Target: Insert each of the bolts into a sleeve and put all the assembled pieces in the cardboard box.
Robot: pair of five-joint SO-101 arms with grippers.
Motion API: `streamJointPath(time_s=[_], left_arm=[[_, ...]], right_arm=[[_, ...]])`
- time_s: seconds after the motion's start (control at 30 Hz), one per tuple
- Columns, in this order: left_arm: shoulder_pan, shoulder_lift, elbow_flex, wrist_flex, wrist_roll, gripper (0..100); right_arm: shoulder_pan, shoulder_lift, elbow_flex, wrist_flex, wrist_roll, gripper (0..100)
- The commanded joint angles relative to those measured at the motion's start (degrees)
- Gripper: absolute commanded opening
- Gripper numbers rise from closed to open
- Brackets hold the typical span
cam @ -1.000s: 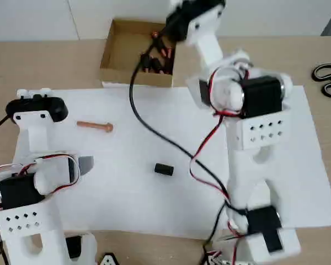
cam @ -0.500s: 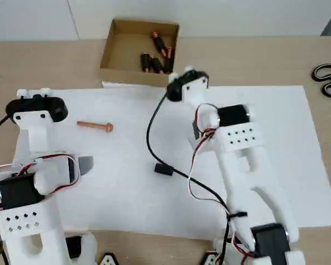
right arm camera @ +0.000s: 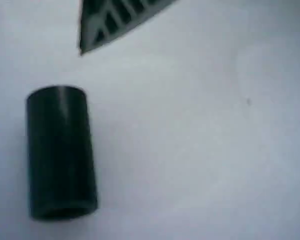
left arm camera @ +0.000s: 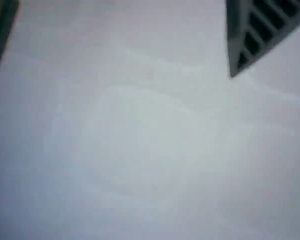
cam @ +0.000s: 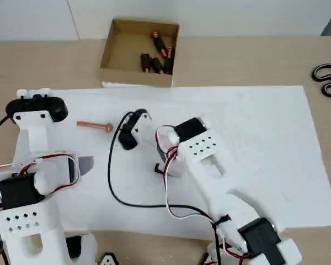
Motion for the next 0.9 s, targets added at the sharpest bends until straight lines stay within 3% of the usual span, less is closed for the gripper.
streamJointPath(time_s=[0.0,0.23,0.47,0.87], left_arm=[[0.18,-0.7,-0.66,-0.88,-0.62,28],[-0.62,-0.7,-0.48,-1.05,-0.62,28],[-13.45,-0.7,-2.77,0.26,-0.62,28],[-13.89,-0.7,-2.77,0.26,-0.62,28]], right_arm=[[-1.63,-0.22,-0.35,-0.31,2.46,19.9],[-2.51,2.42,-0.35,-0.92,2.81,19.9],[-2.51,7.52,-0.7,-3.38,2.81,19.8],[-5.23,8.57,-0.35,-6.37,2.46,19.8]])
